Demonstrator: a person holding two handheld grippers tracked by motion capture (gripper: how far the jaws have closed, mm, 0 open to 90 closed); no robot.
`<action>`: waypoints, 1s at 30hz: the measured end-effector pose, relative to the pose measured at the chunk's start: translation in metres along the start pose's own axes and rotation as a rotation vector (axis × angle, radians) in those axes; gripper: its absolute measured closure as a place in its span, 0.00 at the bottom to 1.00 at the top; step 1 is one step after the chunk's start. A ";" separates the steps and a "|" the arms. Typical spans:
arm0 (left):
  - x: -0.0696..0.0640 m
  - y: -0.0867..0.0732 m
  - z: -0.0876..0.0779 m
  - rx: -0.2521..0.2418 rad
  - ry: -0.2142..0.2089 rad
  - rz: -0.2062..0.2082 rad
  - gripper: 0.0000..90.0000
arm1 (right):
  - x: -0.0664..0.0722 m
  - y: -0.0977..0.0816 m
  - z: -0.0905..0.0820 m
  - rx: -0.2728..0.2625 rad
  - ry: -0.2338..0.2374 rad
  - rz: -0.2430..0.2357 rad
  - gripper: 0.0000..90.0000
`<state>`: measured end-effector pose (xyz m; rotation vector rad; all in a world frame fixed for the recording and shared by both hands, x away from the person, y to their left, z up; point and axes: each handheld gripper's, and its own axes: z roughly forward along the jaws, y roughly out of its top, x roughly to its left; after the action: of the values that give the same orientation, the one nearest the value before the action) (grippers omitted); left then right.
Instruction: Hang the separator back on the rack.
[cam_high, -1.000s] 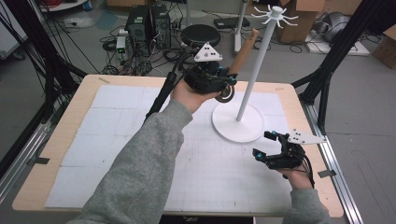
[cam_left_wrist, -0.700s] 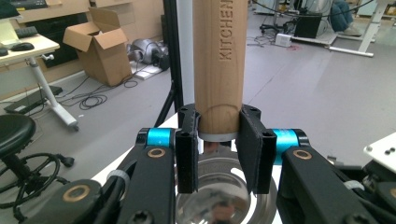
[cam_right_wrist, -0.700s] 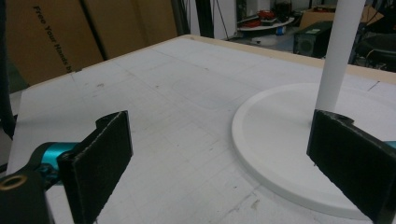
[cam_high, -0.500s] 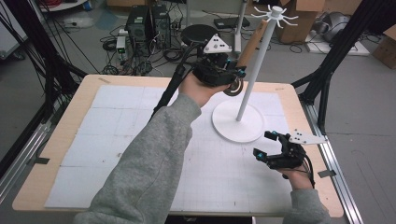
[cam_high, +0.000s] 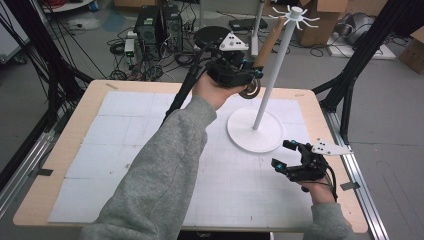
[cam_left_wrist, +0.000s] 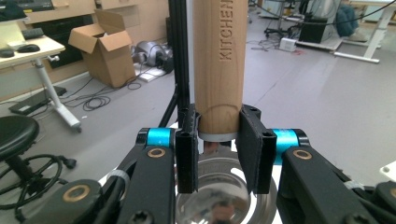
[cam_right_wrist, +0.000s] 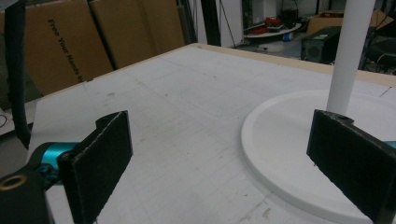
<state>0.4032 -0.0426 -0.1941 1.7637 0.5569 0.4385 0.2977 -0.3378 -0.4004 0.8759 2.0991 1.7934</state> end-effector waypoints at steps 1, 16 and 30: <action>0.001 0.000 0.001 -0.003 -0.002 -0.004 0.77 | 0.000 0.000 0.000 0.002 0.002 0.001 0.07; 0.000 -0.004 0.014 0.018 -0.001 -0.004 0.77 | -0.001 0.000 0.000 0.003 0.005 0.006 0.07; -0.003 -0.003 0.024 0.042 0.007 0.002 0.77 | -0.001 -0.001 0.002 0.009 0.002 0.003 0.07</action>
<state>0.4139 -0.0627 -0.2027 1.8040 0.5731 0.4372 0.2995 -0.3367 -0.4017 0.8800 2.1106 1.7883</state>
